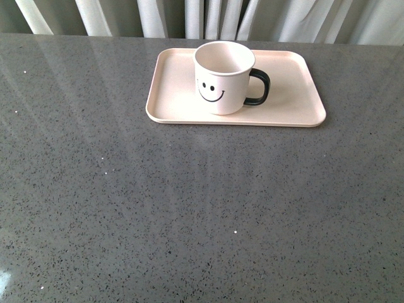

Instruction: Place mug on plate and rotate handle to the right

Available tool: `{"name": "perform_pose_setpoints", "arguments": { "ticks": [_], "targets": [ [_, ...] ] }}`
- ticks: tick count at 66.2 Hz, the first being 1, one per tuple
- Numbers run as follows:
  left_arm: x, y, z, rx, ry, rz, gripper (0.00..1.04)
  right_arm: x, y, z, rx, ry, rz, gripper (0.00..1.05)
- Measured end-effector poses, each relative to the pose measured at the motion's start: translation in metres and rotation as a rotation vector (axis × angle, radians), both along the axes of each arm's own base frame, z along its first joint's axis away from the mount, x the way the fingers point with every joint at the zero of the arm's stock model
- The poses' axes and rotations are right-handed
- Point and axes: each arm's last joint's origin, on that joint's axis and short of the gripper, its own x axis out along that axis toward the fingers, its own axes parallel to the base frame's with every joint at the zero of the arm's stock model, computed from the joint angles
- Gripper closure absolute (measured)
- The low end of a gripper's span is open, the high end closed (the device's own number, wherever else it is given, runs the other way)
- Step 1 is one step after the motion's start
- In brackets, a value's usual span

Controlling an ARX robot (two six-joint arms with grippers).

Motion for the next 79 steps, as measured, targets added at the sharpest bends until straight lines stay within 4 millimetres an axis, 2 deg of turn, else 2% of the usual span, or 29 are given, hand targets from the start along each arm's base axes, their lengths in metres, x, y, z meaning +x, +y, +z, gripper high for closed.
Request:
{"name": "perform_pose_setpoints", "arguments": {
  "ticks": [12,25,42,47,59,70,73,76,79],
  "targets": [
    [-0.011,0.000,-0.004,0.000,0.018,0.000,1.03,0.000,0.000,0.000,0.000,0.000,0.000,0.09],
    [-0.012,0.000,-0.004,0.000,0.017,0.000,1.03,0.000,0.000,0.000,0.000,0.000,0.000,0.09],
    [-0.012,0.000,-0.004,0.000,0.016,0.000,0.59,0.000,0.000,0.000,0.000,0.000,0.000,0.09],
    [-0.012,0.000,-0.004,0.000,0.016,0.000,0.39,0.000,0.000,0.000,0.000,0.000,0.000,0.09],
    [-0.012,0.000,-0.004,0.000,0.016,0.000,0.08,0.000,0.000,0.000,0.000,0.000,0.000,0.09],
    [-0.012,0.000,-0.004,0.000,0.016,0.000,0.09,0.000,0.000,0.000,-0.004,0.011,0.008,0.09],
    [-0.012,0.000,-0.004,0.000,0.016,0.000,0.09,0.001,0.000,0.000,-0.036,0.153,0.081,0.09],
    [-0.012,0.000,-0.004,0.000,0.016,0.000,0.09,0.004,-0.003,0.002,-0.048,0.383,0.152,0.09],
    [-0.012,0.000,-0.004,0.000,0.016,-0.001,0.09,0.012,-0.007,0.007,-0.065,0.491,0.196,0.09]
  ]
}}
